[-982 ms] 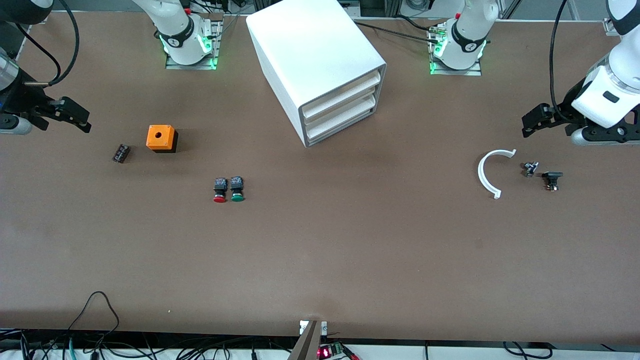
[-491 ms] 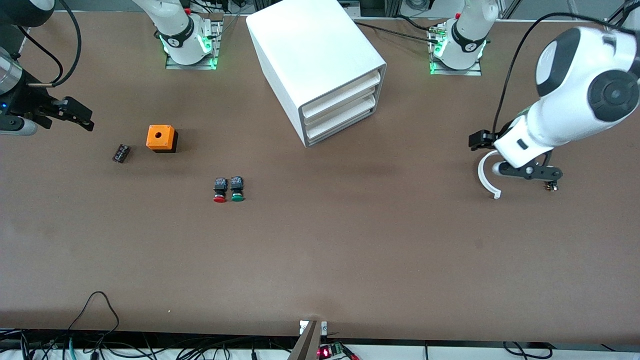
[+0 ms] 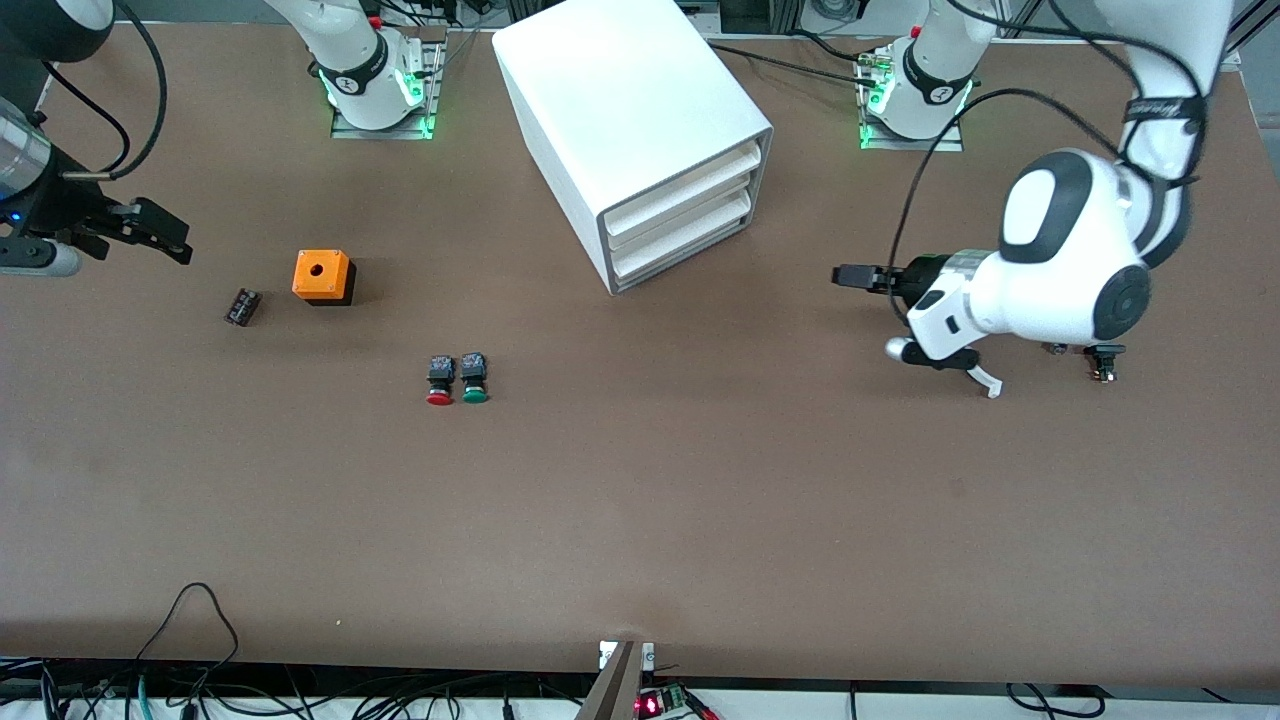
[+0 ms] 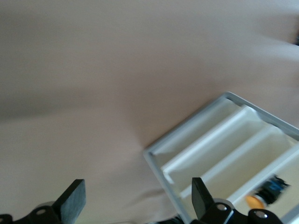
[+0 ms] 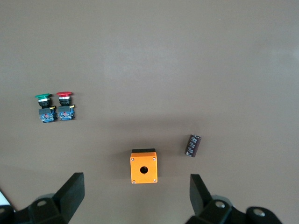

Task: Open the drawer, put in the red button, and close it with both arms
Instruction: 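Reach the left gripper to the cabinet drawer while the right gripper reaches the buttons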

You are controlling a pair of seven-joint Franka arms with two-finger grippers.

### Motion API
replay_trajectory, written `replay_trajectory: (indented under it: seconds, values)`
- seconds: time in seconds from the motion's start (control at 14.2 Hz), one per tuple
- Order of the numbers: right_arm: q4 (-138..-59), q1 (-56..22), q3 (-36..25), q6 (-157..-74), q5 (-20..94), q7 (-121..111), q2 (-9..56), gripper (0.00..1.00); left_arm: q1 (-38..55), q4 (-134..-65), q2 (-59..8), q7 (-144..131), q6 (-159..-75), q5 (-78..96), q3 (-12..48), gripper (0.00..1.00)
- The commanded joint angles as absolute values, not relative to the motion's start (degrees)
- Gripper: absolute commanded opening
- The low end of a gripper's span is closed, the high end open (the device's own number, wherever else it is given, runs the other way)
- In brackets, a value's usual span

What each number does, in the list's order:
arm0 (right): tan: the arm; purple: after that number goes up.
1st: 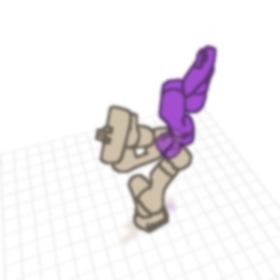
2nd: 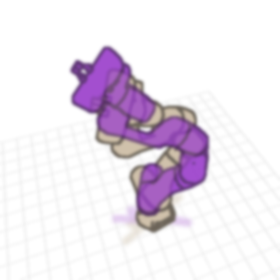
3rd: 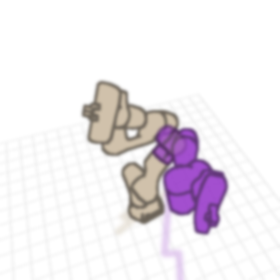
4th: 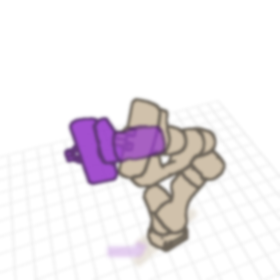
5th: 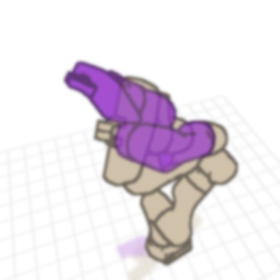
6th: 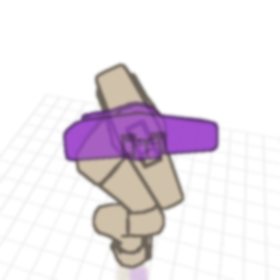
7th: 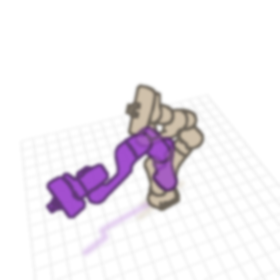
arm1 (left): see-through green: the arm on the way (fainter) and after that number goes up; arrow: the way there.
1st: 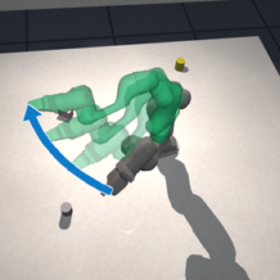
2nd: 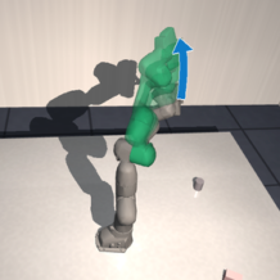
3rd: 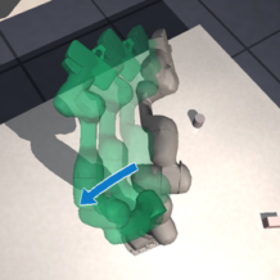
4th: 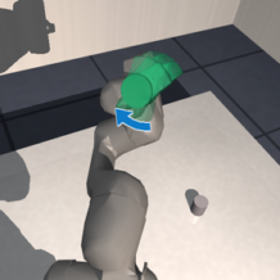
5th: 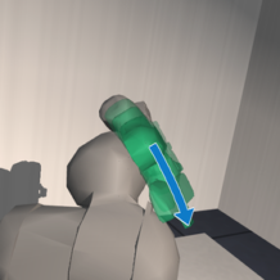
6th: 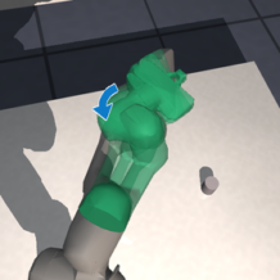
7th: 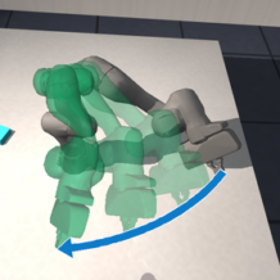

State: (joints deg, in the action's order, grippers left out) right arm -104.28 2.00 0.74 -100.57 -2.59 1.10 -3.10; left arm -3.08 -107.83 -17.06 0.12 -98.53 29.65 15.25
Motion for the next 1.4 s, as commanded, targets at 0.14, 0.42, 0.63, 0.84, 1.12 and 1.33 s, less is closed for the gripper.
replay_trajectory:
  seconds: [0.14,0.42,0.63,0.84,1.12,1.33]
  values:
    - [-102.83,2.02,0.79,-100.46,-1.41,-0.17,0.35,1.0,-0.19,-116.79,-19.33,15.01,-101.16,45.33,15.9,1.0]
    - [-102.57,-0.43,0.88,-101.86,0.0,-0.18,3.77,1.0,0.0,-123.47,-19.69,16.79,-109.4,50.78,23.98,0.99]
    - [-102.57,-4.64,0.88,-104.23,0.52,0.44,7.9,1.0,0.35,-125.24,-19.78,16.79,-112.5,53.96,25.93,0.98]
    - [-102.83,-6.85,0.97,-110.1,2.19,0.53,12.99,1.0,0.79,-126.03,-19.86,16.96,-112.67,54.66,27.5,0.9]
    - [-103.27,-8.79,2.28,-117.41,2.11,5.96,19.06,1.0,0.97,-127.79,-19.86,16.87,-114.08,56.07,29.88,0.86]
    - [-103.1,-9.31,3.43,-122.24,2.11,6.07,23.45,1.0,1.14,-128.23,-19.86,16.87,-114.17,56.07,29.8,0.7]
